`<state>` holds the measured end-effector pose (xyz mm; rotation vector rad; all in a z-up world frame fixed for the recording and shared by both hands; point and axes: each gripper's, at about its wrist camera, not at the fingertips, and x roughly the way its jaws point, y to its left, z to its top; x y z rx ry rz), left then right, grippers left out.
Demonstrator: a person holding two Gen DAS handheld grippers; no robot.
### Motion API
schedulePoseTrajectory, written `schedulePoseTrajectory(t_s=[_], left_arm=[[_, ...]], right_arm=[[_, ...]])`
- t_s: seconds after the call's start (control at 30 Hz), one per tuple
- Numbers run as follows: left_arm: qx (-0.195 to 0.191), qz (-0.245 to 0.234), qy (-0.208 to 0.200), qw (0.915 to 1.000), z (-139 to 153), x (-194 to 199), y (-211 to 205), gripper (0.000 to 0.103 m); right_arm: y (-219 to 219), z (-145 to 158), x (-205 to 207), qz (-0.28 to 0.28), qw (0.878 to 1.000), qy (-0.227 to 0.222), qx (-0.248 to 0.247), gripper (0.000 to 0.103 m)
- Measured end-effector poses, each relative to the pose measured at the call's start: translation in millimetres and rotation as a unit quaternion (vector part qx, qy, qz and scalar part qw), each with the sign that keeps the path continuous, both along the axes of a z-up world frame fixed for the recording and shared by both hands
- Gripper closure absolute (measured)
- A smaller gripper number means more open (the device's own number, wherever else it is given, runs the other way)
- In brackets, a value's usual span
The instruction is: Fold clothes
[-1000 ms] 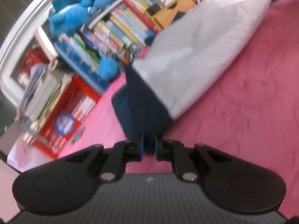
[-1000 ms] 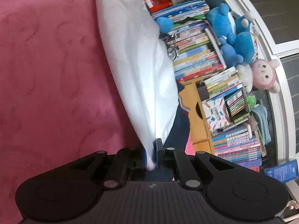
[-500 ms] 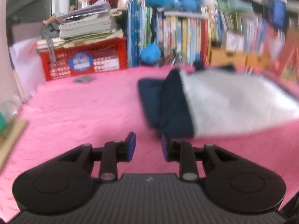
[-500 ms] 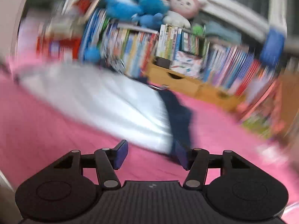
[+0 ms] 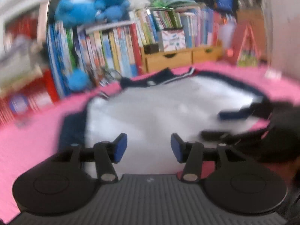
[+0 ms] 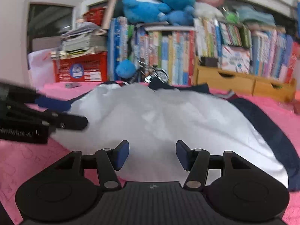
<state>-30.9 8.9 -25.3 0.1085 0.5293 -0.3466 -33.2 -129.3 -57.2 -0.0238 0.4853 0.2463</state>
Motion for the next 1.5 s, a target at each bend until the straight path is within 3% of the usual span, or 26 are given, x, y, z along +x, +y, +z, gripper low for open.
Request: schedulePoseTrajectory(t_s=[0.07,0.17,0.23,0.33,0.43,0.57,0.83,1.2,1.27,1.3,1.4,1.43,1.5], left_arm=[[-0.025,0.027,0.016,0.9992,-10.0,11.3,-7.5,0.048],[-0.031,0.078,0.044,0.9955,-28.9,30.7,-11.6,0.048],[-0.013,0.091,0.046,0.9947,-30.9,33.3,-9.8,0.048],[0.025,0.107,0.042,0.9931,-32.5,33.6,-4.5,0.04],[0.028,0.125,0.044,0.9907,-33.5,35.5,11.6,0.031],[0.038,0.154,0.04,0.9866,-34.1,38.6,32.9,0.031],[0.048,0.154,0.036,0.9863,-34.5,38.7,45.0,0.031],[0.051,0.154,0.032,0.9862,-34.6,31.4,58.7,0.032],[0.068,0.164,0.021,0.9839,-35.6,24.0,62.5,0.03],[0.066,0.168,0.017,0.9834,-33.1,20.0,68.0,0.025],[0.05,0.179,0.006,0.9825,-23.7,7.7,87.0,0.028],[0.045,0.183,0.002,0.9821,-20.5,3.7,93.3,0.028],[0.024,0.162,-0.006,0.9865,-2.8,13.1,84.8,0.028]], right_arm=[[-4.3,-2.0,10.6,-0.003,1.0,0.027,0.01,0.047],[-3.7,-6.9,14.5,-0.005,0.999,0.048,-0.005,0.047],[0.5,-8.2,13.3,-0.004,0.999,0.048,-0.023,0.046],[-4.1,-8.9,14.9,-0.005,0.998,0.057,-0.022,0.043],[-13.9,-8.6,15.9,-0.009,0.998,0.066,-0.019,0.039],[-52.9,-6.6,11.9,-0.078,0.994,0.063,-0.05,0.044],[-129.0,-2.6,4.1,-0.211,0.97,0.057,-0.109,0.041],[-143.2,4.3,-0.4,-0.228,0.969,0.051,-0.084,0.04],[-145.8,5.6,-1.2,-0.231,0.968,0.05,-0.079,0.04],[-147.1,6.2,-1.6,-0.233,0.968,0.05,-0.077,0.04],[-151.0,8.1,-2.9,-0.238,0.968,0.048,-0.07,0.045],[-151.3,11.3,-4.9,-0.236,0.969,0.041,-0.066,0.049],[-142.1,36.1,-15.5,-0.208,0.976,-0.014,-0.057,0.049]])
